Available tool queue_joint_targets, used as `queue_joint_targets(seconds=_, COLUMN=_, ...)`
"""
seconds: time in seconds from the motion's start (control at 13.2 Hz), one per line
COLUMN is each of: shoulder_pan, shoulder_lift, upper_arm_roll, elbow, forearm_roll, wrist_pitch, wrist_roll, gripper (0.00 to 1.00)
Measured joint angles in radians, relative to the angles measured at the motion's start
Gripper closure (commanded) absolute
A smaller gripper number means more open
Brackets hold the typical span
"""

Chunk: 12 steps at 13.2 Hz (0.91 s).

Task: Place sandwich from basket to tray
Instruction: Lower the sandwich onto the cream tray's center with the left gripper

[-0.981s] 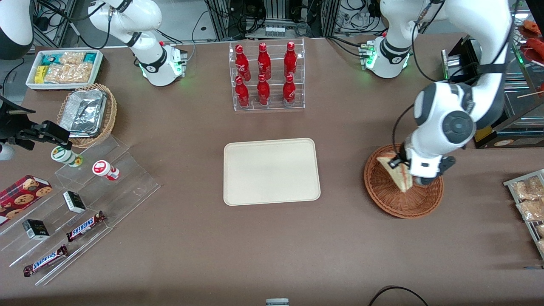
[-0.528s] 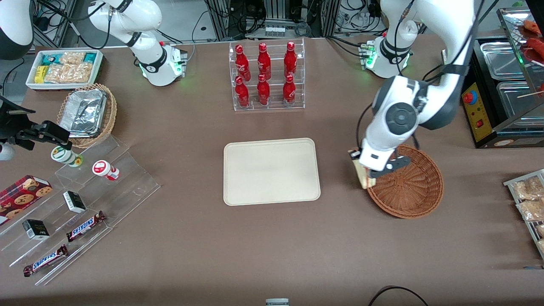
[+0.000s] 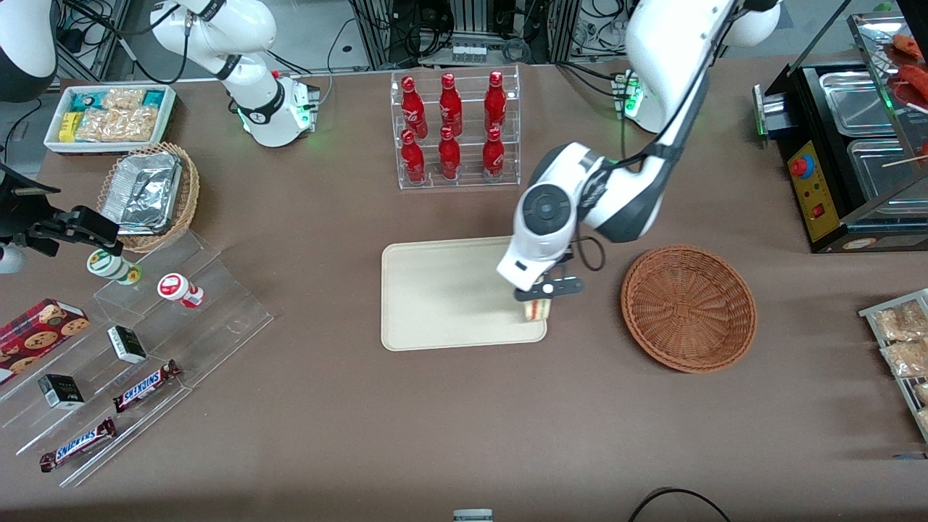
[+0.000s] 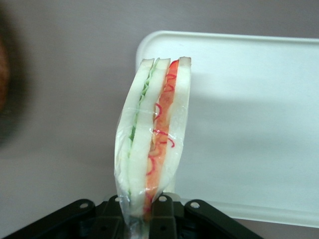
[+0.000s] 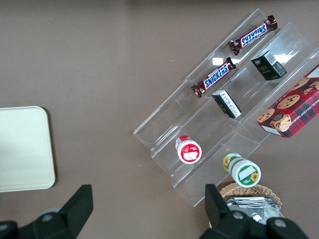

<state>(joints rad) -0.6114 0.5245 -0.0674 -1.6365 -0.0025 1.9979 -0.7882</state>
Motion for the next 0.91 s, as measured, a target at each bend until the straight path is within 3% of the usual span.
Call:
queue_joint_targets(seconds=0.3, shoulder_pan=-0.049, shoulder_lift=0.074, upper_arm_roll=0.000, elbow=0.066, forearm_roll=-0.042, wrist_pitch=0.054, wrist_roll=-0.028, gripper=1.00)
queue_joint_targets(seconds=0.91, shoulder_pan=-0.128, shoulder_lift=0.244, upper_arm_roll=0.000, elbow=0.258, forearm_roll=-0.045, wrist_pitch=0.079, wrist_roll=-0.140, gripper=1.00)
